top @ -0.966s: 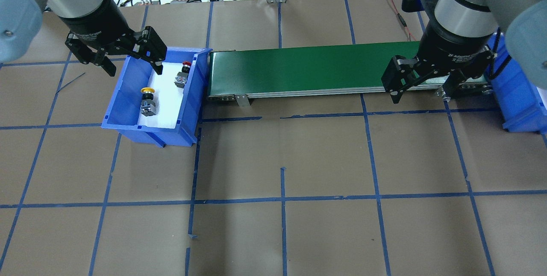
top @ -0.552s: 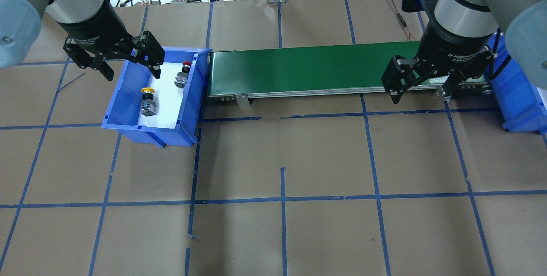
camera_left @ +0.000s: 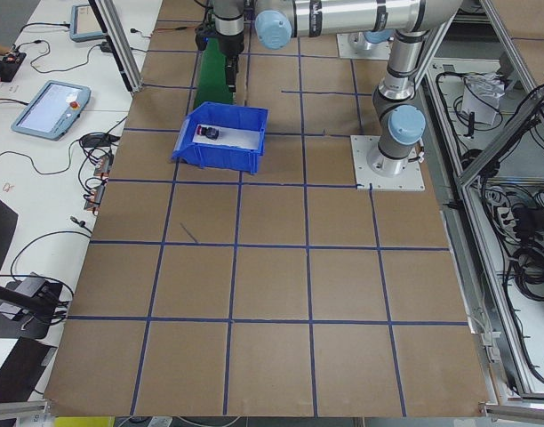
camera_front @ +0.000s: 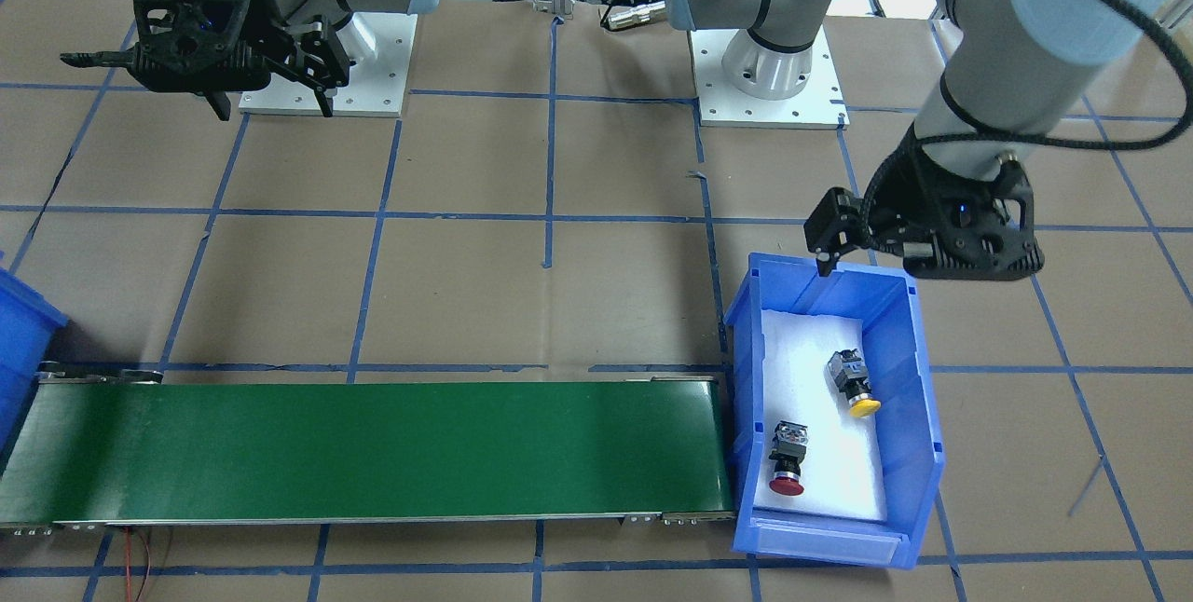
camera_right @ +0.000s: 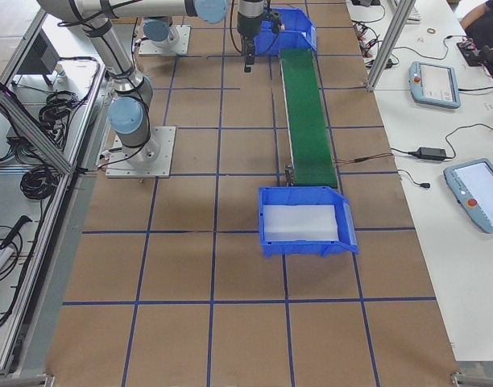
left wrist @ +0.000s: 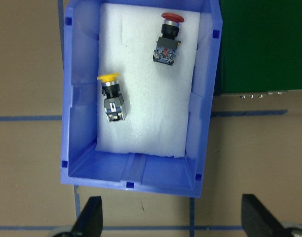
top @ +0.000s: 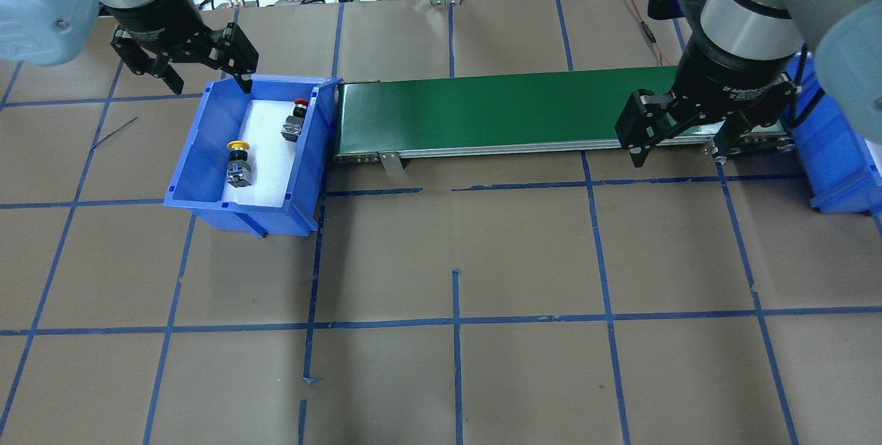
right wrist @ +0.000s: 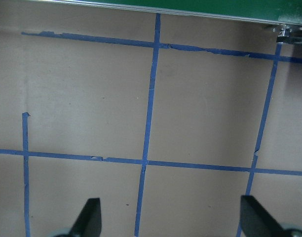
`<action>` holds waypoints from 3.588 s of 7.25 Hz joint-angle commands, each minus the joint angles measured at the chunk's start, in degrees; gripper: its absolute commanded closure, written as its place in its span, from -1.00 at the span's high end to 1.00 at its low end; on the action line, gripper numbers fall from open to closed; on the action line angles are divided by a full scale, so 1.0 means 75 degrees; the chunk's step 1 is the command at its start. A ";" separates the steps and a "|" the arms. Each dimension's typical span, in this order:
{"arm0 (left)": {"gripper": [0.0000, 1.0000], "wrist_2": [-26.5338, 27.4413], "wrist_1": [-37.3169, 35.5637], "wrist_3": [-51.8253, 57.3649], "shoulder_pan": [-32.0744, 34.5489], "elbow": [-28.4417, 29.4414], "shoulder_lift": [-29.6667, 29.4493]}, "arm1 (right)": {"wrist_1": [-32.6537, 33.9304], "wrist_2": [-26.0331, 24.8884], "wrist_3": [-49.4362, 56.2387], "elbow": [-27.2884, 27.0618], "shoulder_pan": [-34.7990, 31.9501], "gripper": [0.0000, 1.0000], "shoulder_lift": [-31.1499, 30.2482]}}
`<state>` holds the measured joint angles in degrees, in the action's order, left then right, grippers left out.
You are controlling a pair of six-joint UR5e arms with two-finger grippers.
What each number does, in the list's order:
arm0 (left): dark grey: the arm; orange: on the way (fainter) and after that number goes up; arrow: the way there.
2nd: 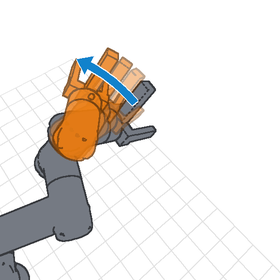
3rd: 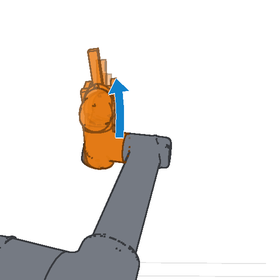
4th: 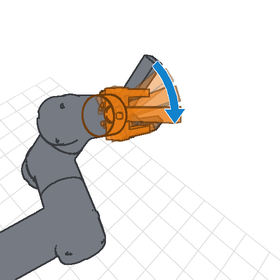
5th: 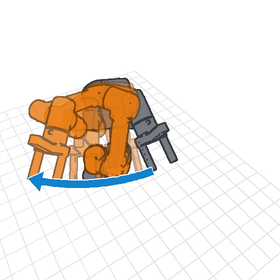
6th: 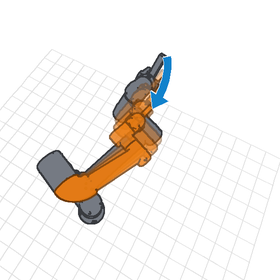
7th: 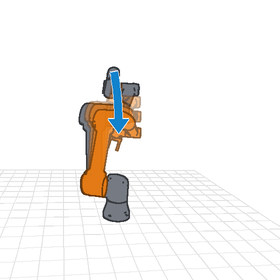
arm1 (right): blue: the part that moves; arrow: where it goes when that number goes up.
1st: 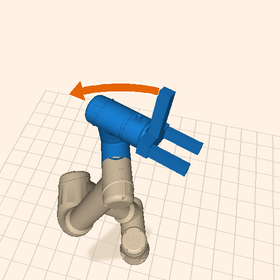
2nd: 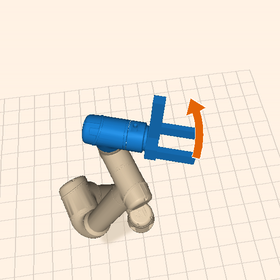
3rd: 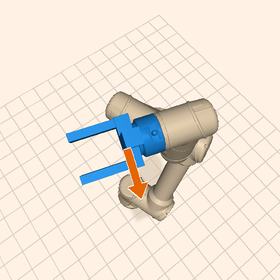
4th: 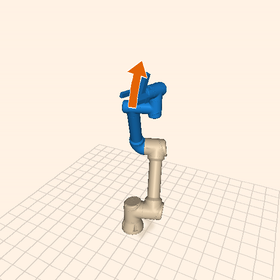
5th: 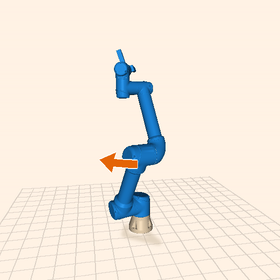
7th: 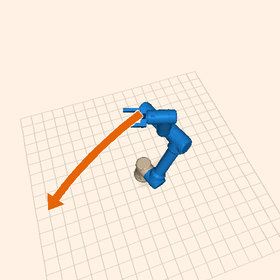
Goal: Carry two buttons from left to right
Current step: 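Move the left gripper down over the red-capped button in the blue bin, then lower the left gripper and close it on the red-capped button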
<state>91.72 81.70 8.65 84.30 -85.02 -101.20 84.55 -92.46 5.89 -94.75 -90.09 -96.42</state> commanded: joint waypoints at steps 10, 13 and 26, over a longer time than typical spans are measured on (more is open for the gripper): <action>0.98 -0.1424 -0.3274 0.2408 -0.0447 -0.1179 -0.1940 | 0.0000 0.0012 0.0000 0.0000 -0.0012 1.00 -0.0011; 0.98 -0.1682 -0.3955 0.2514 -0.0447 -0.1086 -0.2467 | 0.0000 0.0012 0.0000 0.0000 -0.0012 1.00 0.0000; 0.06 -0.1870 -0.3967 0.1952 -0.0470 -0.1179 -0.2726 | 0.0000 0.0023 0.0011 0.0023 -0.0023 1.00 -0.0023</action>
<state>77.53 51.95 23.28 80.77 -93.66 -121.60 84.49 -92.29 5.91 -94.63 -90.20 -96.56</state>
